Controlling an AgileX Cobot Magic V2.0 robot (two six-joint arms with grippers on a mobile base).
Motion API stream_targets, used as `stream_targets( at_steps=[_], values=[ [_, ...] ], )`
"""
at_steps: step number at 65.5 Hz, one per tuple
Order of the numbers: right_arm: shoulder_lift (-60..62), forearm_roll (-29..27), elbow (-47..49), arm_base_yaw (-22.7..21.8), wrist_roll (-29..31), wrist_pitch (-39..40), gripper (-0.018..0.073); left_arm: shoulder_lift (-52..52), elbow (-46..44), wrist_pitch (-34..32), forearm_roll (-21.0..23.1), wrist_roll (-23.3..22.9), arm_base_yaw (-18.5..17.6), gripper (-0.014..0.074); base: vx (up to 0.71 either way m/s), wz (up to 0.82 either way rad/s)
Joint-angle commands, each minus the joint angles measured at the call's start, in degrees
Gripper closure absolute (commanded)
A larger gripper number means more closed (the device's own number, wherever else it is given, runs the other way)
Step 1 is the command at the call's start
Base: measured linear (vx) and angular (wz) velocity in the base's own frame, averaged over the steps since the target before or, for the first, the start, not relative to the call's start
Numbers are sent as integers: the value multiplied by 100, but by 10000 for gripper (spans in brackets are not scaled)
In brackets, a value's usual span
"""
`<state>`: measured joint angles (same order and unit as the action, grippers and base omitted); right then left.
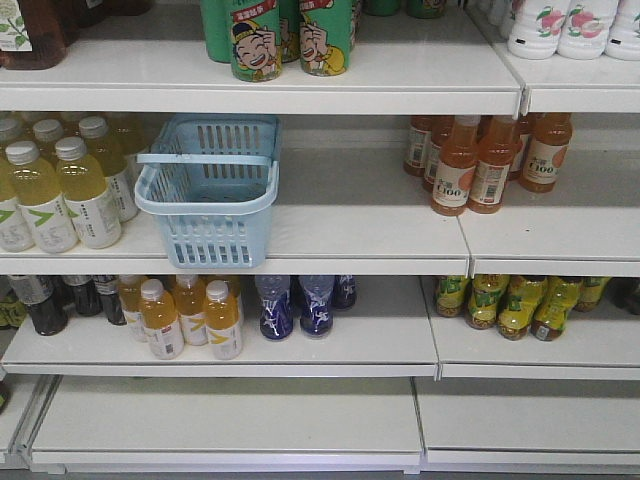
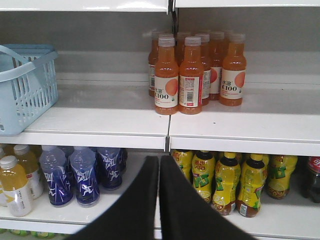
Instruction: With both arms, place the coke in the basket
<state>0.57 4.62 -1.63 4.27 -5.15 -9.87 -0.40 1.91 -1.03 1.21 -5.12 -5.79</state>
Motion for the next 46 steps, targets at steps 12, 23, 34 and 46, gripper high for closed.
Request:
stream_targets(
  at_steps=[12, 23, 34, 46],
  values=[
    [108, 58, -60, -29, 44, 391, 564, -110, -5, -477, 1464, -1806, -13, 603, 0, 0],
    [108, 58, -60, -29, 44, 391, 564, -110, -5, -482, 2799, -2999, -13, 603, 0, 0],
    [108, 58, -60, -29, 44, 391, 564, -110, -11, -727, 3408, -3064, -13, 603, 0, 0],
    [108, 58, -60, -29, 44, 385, 564, -110, -218, -789, 4803, -4559, -13, 603, 0, 0]
  ],
)
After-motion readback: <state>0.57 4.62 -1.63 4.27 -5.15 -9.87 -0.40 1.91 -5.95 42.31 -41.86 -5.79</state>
